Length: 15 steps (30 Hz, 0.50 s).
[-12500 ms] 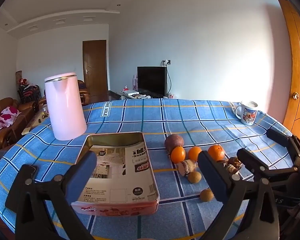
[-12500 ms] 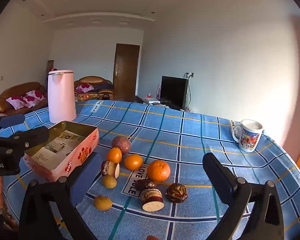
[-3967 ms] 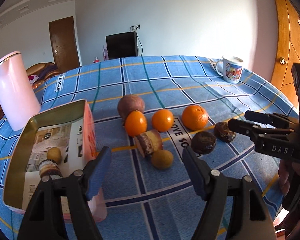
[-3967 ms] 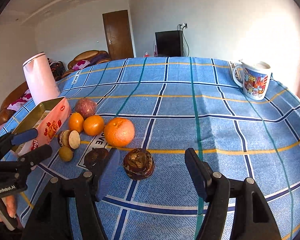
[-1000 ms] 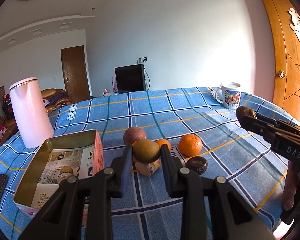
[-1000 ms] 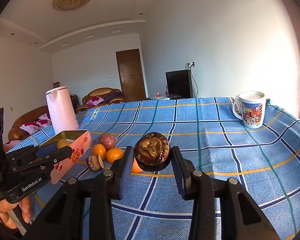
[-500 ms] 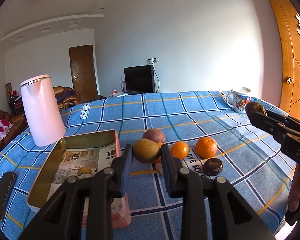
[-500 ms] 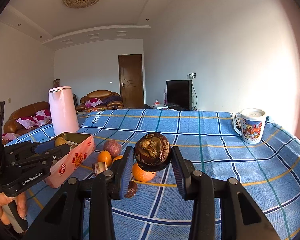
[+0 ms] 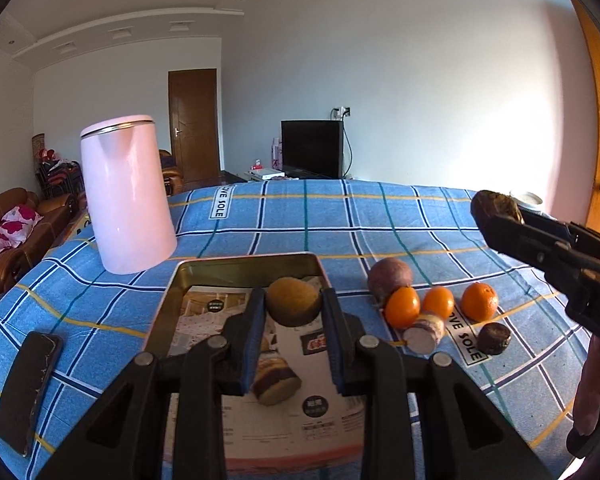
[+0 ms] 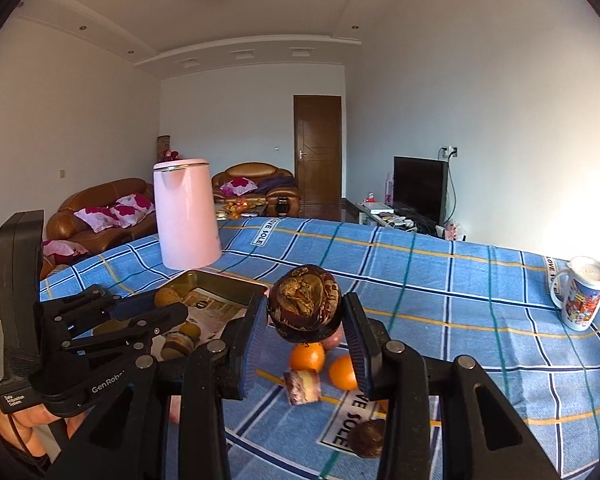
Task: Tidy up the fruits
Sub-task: 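Carry the mangosteen and yellow fruit into the tin box and release both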
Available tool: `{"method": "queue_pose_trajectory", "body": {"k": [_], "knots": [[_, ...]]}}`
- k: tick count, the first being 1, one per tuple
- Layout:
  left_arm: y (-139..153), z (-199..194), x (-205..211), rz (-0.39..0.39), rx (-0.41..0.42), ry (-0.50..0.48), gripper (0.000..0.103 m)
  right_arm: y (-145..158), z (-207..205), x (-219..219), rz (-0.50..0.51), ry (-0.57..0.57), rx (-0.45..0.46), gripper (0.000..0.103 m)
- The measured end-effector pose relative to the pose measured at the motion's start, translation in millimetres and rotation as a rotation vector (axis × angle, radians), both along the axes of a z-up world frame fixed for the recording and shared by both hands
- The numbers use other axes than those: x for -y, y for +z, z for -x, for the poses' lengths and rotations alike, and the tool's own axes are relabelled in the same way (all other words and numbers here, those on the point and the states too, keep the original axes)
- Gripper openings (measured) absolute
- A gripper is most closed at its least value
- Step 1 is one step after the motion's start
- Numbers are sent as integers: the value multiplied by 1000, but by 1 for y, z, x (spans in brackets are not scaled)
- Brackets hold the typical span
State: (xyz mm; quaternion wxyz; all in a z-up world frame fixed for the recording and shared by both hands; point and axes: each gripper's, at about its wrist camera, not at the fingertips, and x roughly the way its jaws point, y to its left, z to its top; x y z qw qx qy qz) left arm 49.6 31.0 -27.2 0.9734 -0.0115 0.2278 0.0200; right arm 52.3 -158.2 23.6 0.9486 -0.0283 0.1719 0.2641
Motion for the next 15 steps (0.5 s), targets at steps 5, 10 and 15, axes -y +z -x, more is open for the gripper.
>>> {"method": "queue_pose_trajectory", "body": {"k": [5, 10, 15], "knots": [[0, -11, -32, 10, -28, 53, 30, -4, -15, -46, 35, 66, -33, 40], [-7, -22, -53, 43, -78, 58, 30, -17, -26, -87, 93, 125, -74, 40], [-15, -32, -65, 68, -122, 55, 30, -35, -43, -118, 146, 162, -154, 40]]}}
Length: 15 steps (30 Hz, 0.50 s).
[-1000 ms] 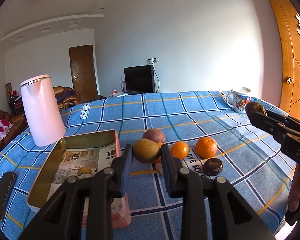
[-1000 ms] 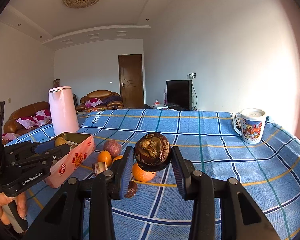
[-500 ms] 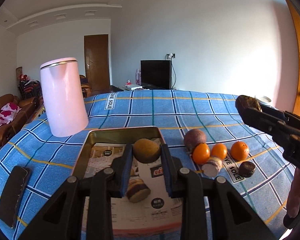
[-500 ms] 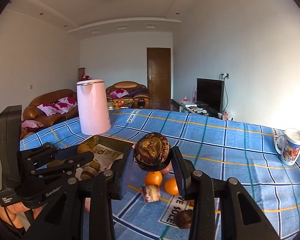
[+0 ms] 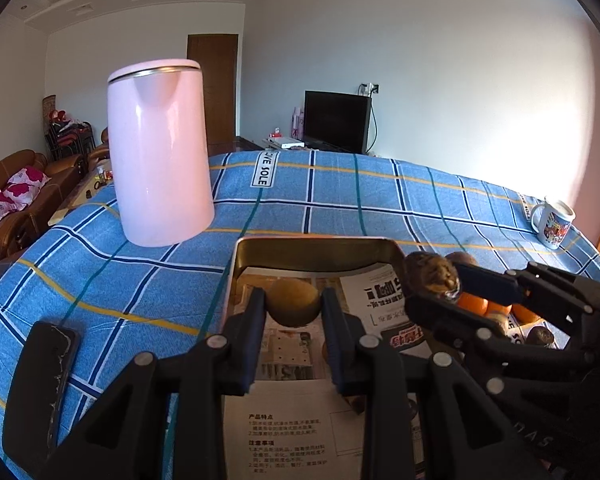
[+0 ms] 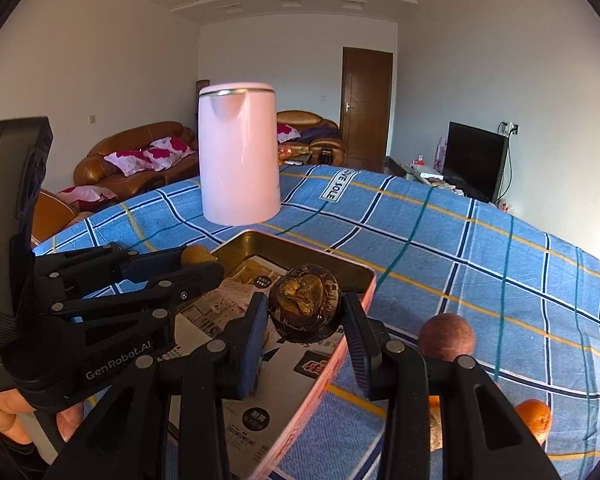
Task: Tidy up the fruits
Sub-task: 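Carry the mangosteen and yellow fruit into the tin box and release both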
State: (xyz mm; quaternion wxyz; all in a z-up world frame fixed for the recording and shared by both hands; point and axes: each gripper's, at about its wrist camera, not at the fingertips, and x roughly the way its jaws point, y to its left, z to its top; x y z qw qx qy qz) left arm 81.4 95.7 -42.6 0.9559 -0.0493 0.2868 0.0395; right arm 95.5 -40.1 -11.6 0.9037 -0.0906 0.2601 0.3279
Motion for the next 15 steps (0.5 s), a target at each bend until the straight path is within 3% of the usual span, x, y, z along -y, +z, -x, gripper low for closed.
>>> {"method": "queue_pose_trajectory", "body": {"k": [9, 11, 13, 15], "knots": [[-5, 0, -11, 16, -29, 26, 31, -20, -17, -24, 45, 21, -102, 44], [-2, 4, -11, 21, -18, 32, 40, -19, -15, -18, 36, 4, -103, 56], [2, 11, -7, 21, 1, 32, 65, -15, -10, -7, 7, 3, -101, 58], [7, 21, 1, 10, 37, 29, 79, -10, -2, 10, -6, -9, -99, 58]]}}
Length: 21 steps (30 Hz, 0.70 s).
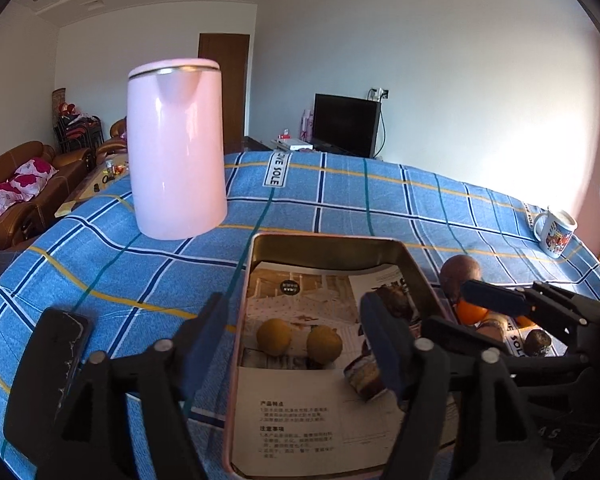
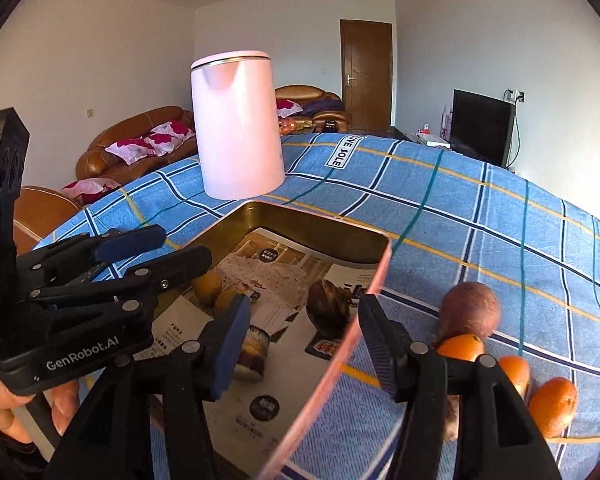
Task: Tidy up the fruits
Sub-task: 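Carry the mangosteen and yellow fruit into the tin box and release both, then grasp the second dark mangosteen with the right tool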
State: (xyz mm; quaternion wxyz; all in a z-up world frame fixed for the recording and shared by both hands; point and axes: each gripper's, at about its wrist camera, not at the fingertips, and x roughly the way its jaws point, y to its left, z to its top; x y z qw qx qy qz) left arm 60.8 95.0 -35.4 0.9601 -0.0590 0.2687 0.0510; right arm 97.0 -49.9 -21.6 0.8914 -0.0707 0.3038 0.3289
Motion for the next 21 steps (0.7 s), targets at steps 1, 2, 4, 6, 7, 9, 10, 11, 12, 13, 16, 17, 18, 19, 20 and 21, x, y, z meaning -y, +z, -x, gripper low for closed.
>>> {"method": "queue_pose_trajectory", "body": {"k": [1, 2, 4, 6, 7, 9, 10, 11, 12, 13, 16, 17, 18, 19, 20, 21], "knots": [[3, 4, 6, -9, 16, -7, 84, 3, 6, 11, -3, -8, 11, 58], [5, 7, 13, -16, 25, -20, 85, 5, 12, 23, -5, -19, 22, 59], [8, 9, 28, -22, 33, -52, 85, 6, 21, 52, 13, -67, 39, 61], [9, 8, 46, -37, 34, -89, 85, 4, 27, 84, 29, -139, 46, 61], [9, 8, 56, -44, 34, -106, 85, 3, 28, 99, 38, -178, 42, 61], [7, 4, 77, -56, 26, -143, 85, -2, 27, 126, 49, -251, 23, 61], [5, 2, 86, -63, 21, -158, 85, -3, 26, 135, 46, -272, 7, 61], [3, 0, 96, -70, 14, -175, 85, -6, 25, 143, 41, -288, -8, 61], [2, -2, 104, -76, 6, -190, 85, -8, 23, 149, 42, -301, -18, 61], [0, -4, 112, -81, -1, -201, 85, -11, 21, 152, 46, -308, -29, 61], [-5, -10, 130, -104, -24, -225, 85, -16, 18, 157, 25, -289, -70, 61], [-6, -12, 134, -110, -32, -230, 85, -18, 18, 156, 18, -280, -79, 61], [-7, -13, 138, -115, -38, -234, 85, -20, 16, 154, 22, -269, -89, 61], [-8, -13, 140, -119, -41, -238, 85, -22, 14, 152, 33, -261, -99, 61], [-8, -15, 143, -124, -44, -239, 85, -24, 11, 150, 44, -253, -111, 61], [-9, -15, 144, -128, -48, -239, 85, -27, 9, 148, 54, -246, -130, 60]]}}
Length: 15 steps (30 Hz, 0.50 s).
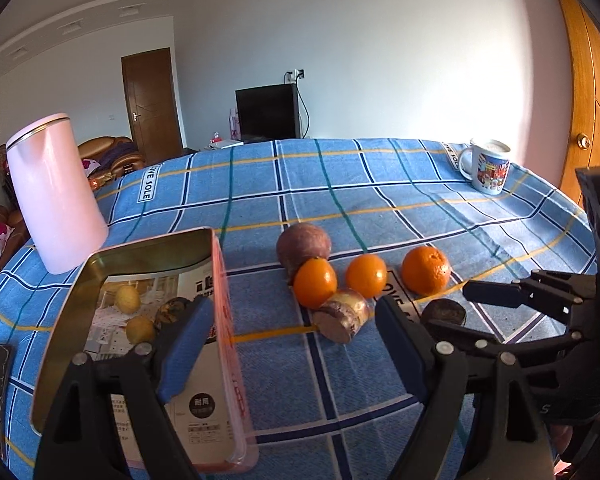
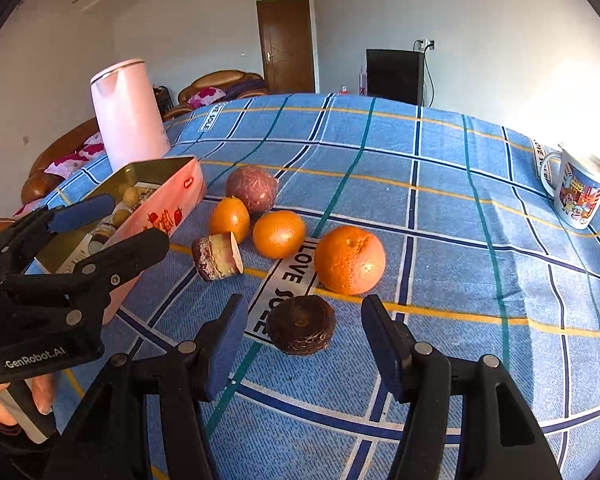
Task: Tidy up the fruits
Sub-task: 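Grasp the second dark mangosteen with the right tool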
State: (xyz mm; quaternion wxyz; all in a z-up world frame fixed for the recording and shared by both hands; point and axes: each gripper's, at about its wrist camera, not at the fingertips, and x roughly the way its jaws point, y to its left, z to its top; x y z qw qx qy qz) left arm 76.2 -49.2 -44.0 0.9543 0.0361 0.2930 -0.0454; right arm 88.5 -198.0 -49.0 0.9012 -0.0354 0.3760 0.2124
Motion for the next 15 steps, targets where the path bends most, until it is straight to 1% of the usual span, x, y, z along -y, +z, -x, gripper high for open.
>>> {"method": "queue_pose_trajectory", "body": {"k": [1, 3, 4, 5, 10, 15], "knots": [[0, -1, 1, -3, -4, -3, 85, -3, -3, 0, -3, 6, -24, 55], [-1, -2, 5, -10, -9, -8, 85, -9, -8, 1, -11, 21, -72, 52], [-1, -2, 7, -12, -11, -14, 85, -12, -10, 2, -16, 29, -97, 44], [-2, -2, 8, -16, -14, -22, 85, -14, -11, 2, -18, 27, -109, 41], [-2, -4, 16, -41, -19, -35, 85, -10, -5, 7, -28, 24, -80, 39], [-2, -10, 24, -58, -37, -45, 84, 10, 3, 36, -67, -59, 18, 39]]}}
